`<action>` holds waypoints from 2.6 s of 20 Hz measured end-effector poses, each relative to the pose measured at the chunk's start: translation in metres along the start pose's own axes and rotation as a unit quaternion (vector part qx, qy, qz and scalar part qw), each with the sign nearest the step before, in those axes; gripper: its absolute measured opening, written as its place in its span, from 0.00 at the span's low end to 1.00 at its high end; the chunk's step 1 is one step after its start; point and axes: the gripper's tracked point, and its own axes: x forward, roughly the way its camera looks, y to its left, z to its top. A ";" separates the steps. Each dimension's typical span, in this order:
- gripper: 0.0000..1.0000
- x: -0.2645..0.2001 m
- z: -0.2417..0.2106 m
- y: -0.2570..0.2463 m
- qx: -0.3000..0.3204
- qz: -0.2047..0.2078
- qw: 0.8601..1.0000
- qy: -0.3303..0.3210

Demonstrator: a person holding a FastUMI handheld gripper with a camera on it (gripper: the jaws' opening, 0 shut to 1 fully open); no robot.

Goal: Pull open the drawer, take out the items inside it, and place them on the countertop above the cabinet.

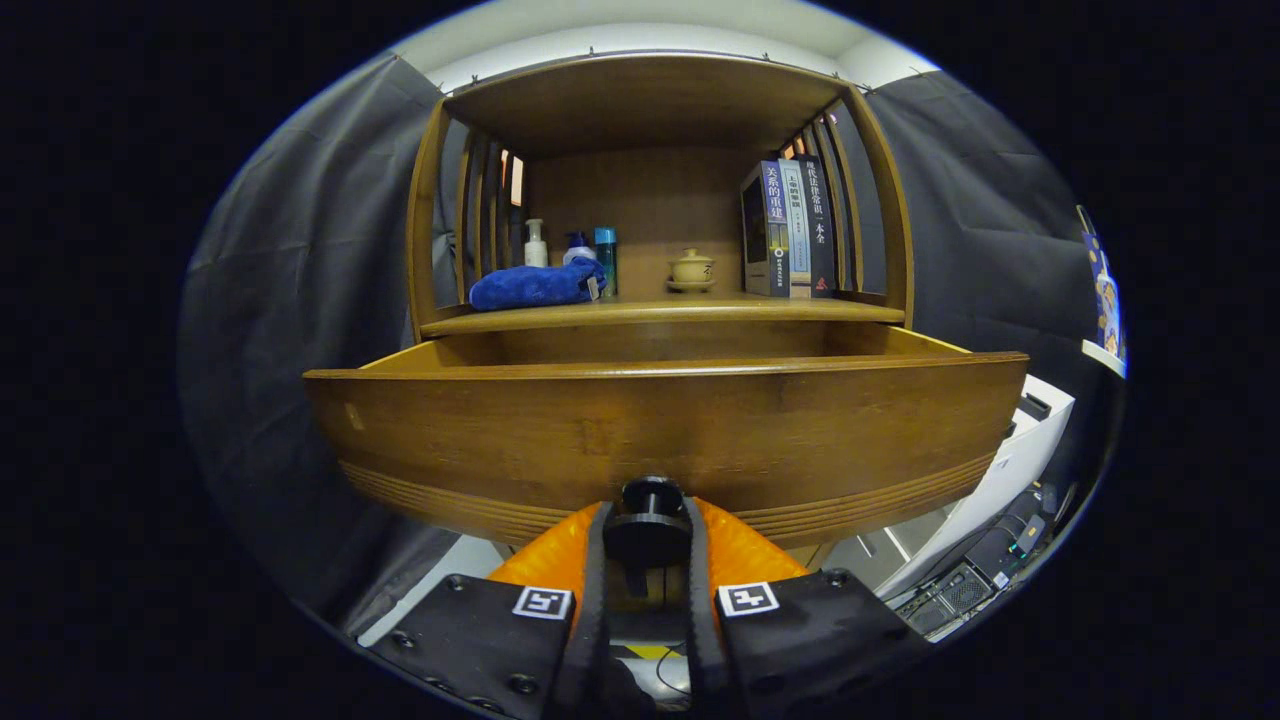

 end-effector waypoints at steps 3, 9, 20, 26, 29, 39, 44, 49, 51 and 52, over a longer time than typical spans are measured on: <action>0.40 -0.014 -0.005 0.002 -0.010 0.004 1.000 0.005; 0.40 -0.035 -0.015 0.004 -0.015 0.014 1.000 0.021; 0.52 -0.034 -0.028 0.008 -0.035 0.013 0.999 0.030; 1.00 -0.067 0.020 0.028 -0.048 0.051 0.997 -0.043; 0.98 -0.085 0.121 0.027 -0.061 0.063 0.990 -0.115; 0.99 -0.036 0.349 0.025 -0.058 0.081 0.990 -0.101; 0.99 0.059 0.242 0.022 -0.026 0.074 0.994 0.080; 0.98 0.100 0.118 0.025 0.001 0.063 0.958 0.279; 0.97 0.103 0.085 0.027 0.006 0.057 0.942 0.331; 0.97 0.105 0.071 0.025 0.001 0.051 0.937 0.346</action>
